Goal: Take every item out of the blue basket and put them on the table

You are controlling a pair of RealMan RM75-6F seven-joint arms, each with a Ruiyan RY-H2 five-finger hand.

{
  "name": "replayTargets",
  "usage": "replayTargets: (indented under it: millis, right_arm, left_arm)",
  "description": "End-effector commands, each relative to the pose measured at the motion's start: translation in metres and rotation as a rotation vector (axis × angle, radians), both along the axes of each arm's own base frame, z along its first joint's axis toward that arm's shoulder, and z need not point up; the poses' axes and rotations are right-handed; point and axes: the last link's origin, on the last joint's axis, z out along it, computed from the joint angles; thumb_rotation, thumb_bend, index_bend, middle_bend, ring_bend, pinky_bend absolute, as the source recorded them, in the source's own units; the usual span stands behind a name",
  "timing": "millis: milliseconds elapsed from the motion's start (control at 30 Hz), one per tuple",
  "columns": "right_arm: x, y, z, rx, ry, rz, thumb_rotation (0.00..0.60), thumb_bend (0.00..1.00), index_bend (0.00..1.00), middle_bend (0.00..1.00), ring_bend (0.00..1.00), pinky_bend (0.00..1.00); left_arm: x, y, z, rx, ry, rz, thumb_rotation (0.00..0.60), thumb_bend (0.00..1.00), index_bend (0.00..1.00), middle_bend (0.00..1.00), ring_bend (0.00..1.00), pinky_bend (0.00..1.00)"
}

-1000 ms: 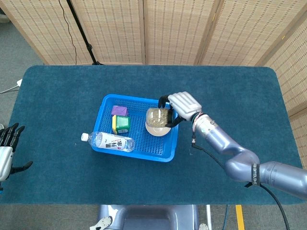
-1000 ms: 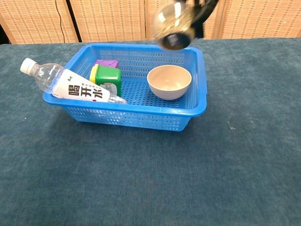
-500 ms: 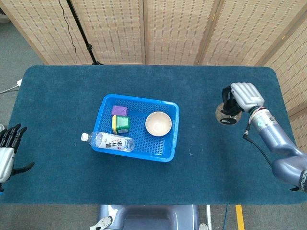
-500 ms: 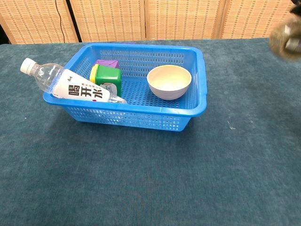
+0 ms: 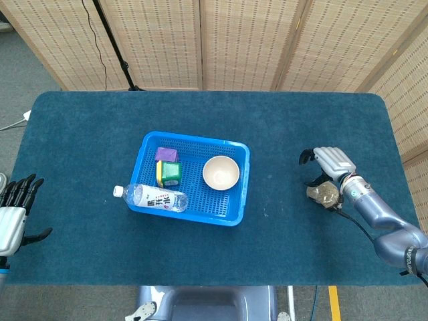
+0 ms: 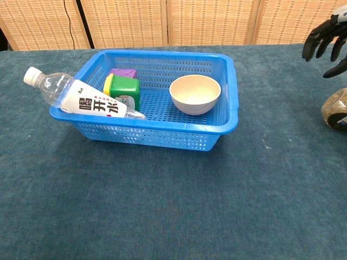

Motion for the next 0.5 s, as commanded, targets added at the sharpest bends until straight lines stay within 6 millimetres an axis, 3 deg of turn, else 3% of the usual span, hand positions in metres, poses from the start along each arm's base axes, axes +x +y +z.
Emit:
replayTargets:
  millis: [33, 200, 367, 500]
  right_arm:
    - [0.02, 0.001, 0.005, -0.005, -0.075, 0.063, 0.6, 0.11, 0.2, 0.17, 0.14, 0.19]
    - [0.049, 0.004, 0.011, -0.014, -0.172, 0.145, 0.6, 0.05, 0.08, 0.03, 0.0, 0.06]
    - [0.085, 0.007, 0.003, -0.024, -0.264, 0.256, 0.6, 0.05, 0.1, 0.04, 0.0, 0.09]
    - [0.113, 0.014, -0.021, 0.03, -0.276, 0.334, 0.6, 0.05, 0.12, 0.05, 0.0, 0.12]
  left_arm:
    - [-0.001, 0.001, 0.0, -0.003, 0.001, 0.003, 0.6, 0.04, 0.0, 0.0, 0.0, 0.0]
    - [0.0, 0.001, -0.002, -0.01, 0.003, -0.001, 0.6, 0.04, 0.0, 0.0, 0.0, 0.0]
    - [0.0, 0.001, -0.002, -0.008, 0.004, -0.001, 0.6, 0.04, 0.0, 0.0, 0.0, 0.0]
    - [0.0, 0.001, -0.002, -0.004, 0.002, 0.001, 0.6, 0.04, 0.0, 0.0, 0.0, 0.0]
